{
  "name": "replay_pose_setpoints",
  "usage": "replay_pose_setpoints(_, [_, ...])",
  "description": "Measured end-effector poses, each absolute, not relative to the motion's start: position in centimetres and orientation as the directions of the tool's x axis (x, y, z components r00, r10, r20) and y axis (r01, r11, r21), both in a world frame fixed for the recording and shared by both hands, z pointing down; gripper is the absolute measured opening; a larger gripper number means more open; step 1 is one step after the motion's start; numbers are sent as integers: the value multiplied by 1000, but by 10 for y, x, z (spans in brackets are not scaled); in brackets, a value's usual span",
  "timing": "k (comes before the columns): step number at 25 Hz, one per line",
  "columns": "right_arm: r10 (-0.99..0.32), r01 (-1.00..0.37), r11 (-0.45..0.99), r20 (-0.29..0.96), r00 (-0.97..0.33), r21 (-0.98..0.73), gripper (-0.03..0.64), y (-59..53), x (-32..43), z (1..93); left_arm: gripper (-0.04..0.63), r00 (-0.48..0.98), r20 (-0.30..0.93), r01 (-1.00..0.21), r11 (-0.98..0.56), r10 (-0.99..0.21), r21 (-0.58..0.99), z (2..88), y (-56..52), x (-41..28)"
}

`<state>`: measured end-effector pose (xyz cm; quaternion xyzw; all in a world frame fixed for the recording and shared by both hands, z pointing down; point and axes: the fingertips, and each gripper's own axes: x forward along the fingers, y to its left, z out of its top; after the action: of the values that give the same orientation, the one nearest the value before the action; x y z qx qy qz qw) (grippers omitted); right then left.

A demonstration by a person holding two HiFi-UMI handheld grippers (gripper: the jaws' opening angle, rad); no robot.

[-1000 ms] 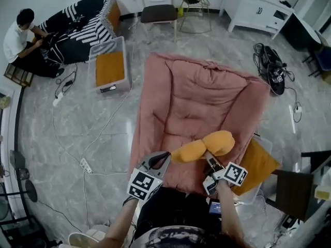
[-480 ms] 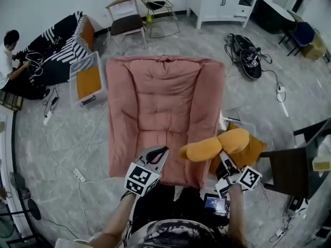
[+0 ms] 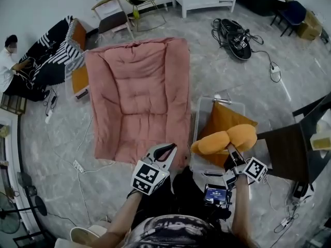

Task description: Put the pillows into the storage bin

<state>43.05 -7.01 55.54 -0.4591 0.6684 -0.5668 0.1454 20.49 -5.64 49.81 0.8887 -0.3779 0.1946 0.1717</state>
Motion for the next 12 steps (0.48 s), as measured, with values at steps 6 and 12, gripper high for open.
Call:
replay_pose_setpoints(6, [-722,-505,-225,491,-488,-833,29,-39,478,630,21,648,524,-715,-679,-553,168,503,-25,243])
replay_pose_setpoints(12, [-640,-523,-404,640,-424,-751,33,-15,504,713,21,625,561,-736,-650,-542,192,510,-7,254])
